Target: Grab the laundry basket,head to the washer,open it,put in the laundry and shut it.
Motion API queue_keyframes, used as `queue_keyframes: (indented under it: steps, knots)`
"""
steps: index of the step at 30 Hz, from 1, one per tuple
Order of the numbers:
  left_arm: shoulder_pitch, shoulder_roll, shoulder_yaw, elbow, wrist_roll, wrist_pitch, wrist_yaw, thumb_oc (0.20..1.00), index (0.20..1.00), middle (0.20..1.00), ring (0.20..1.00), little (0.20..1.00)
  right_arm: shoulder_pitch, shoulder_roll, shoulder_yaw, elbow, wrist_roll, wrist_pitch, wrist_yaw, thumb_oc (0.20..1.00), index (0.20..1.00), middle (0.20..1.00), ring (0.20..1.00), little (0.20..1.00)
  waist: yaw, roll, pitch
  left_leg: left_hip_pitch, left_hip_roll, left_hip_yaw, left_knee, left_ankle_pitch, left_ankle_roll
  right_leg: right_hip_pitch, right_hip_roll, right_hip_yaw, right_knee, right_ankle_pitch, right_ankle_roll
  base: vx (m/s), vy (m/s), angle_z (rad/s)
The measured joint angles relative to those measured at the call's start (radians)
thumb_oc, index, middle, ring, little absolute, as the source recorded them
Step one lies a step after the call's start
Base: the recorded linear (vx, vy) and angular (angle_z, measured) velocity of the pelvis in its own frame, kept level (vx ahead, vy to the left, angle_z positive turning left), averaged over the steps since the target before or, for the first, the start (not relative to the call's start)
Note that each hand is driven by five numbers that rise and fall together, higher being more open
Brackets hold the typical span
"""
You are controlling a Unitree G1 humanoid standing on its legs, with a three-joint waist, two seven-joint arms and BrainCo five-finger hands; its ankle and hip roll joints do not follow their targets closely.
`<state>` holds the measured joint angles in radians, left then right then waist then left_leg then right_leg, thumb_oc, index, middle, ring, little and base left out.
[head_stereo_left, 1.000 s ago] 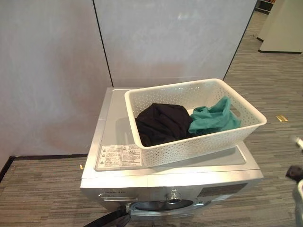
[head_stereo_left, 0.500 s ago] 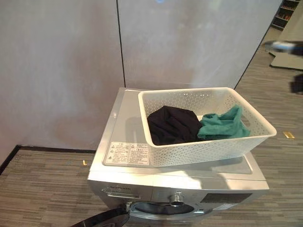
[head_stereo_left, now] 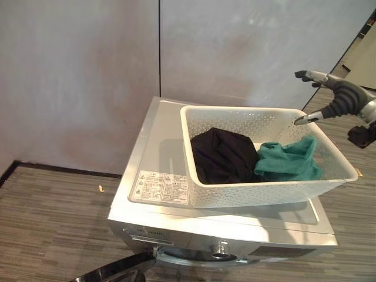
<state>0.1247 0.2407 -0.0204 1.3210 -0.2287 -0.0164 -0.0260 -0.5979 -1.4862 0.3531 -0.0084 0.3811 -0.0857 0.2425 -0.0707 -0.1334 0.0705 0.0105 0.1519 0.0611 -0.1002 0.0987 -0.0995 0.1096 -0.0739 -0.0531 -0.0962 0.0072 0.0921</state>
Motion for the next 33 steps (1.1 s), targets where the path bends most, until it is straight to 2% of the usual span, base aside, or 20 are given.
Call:
queue_keyframes:
  steps: [2, 6, 12, 24, 30, 33]
  knots:
    - [-0.002, 0.004, 0.011, 0.001, 0.0, -0.001, -0.002, 1.0, 1.0, 1.0, 1.0, 1.0, -0.058, -0.004, 0.034, -0.032, 0.017, -0.017, 0.015, 1.0, 1.0, 1.0, 1.0, 1.0, 0.002, -0.016, 0.003, -0.005, 0.001, -0.001, 0.0, -0.001, -0.002, -0.003, 0.001, -0.002, 0.0, -0.001, -0.001, 0.01, -0.008, 0.02]
    - [-0.002, 0.02, 0.019, 0.001, -0.009, -0.002, -0.017, 1.0, 1.0, 1.0, 1.0, 1.0, -0.224, -0.022, 0.185, -0.107, 0.037, -0.052, 0.045, 1.0, 1.0, 1.0, 1.0, 1.0, 0.016, -0.045, 0.005, -0.012, 0.002, -0.005, 0.001, 0.001, -0.002, -0.004, 0.003, -0.011, 0.003, -0.001, -0.002, 0.01, -0.025, 0.07]
    - [-0.006, 0.033, 0.018, -0.006, -0.039, -0.005, -0.021, 1.0, 1.0, 1.0, 1.0, 1.0, -0.246, -0.002, 0.288, -0.124, 0.036, -0.066, 0.069, 1.0, 1.0, 1.0, 1.0, 1.0, 0.052, -0.079, 0.004, -0.017, 0.001, -0.02, 0.001, 0.002, -0.003, -0.004, 0.004, -0.02, 0.008, -0.001, -0.003, 0.0, -0.036, 0.05]
    - [-0.005, 0.035, 0.018, -0.007, -0.049, -0.007, -0.022, 1.0, 1.0, 1.0, 1.0, 1.0, -0.201, 0.044, 0.375, -0.051, -0.006, -0.042, 0.102, 1.0, 1.0, 1.0, 1.0, 1.0, 0.057, -0.084, 0.002, -0.031, 0.002, -0.03, 0.001, 0.009, -0.012, -0.006, 0.005, -0.038, 0.008, -0.002, -0.004, 0.0, -0.005, 0.03]
    - [-0.004, 0.028, 0.012, -0.01, -0.072, -0.009, -0.022, 1.0, 1.0, 1.0, 1.0, 1.0, -0.164, 0.131, 0.384, 0.02, -0.054, -0.022, 0.114, 1.0, 1.0, 1.0, 1.0, 1.0, 0.061, -0.069, 0.014, -0.032, 0.003, -0.032, 0.001, 0.008, -0.012, -0.006, 0.007, -0.039, 0.0, -0.002, -0.004, 0.0, 0.0, 0.0]
    - [-0.009, 0.03, 0.004, -0.032, -0.088, -0.01, -0.022, 1.0, 1.0, 1.0, 1.0, 1.0, -0.154, 0.2, 0.409, 0.088, -0.075, -0.014, 0.115, 1.0, 1.0, 1.0, 1.0, 1.0, 0.063, -0.078, 0.028, -0.035, 0.004, -0.043, 0.001, 0.01, -0.014, -0.007, 0.009, -0.043, 0.0, -0.002, -0.004, -0.01, -0.009, 0.05]
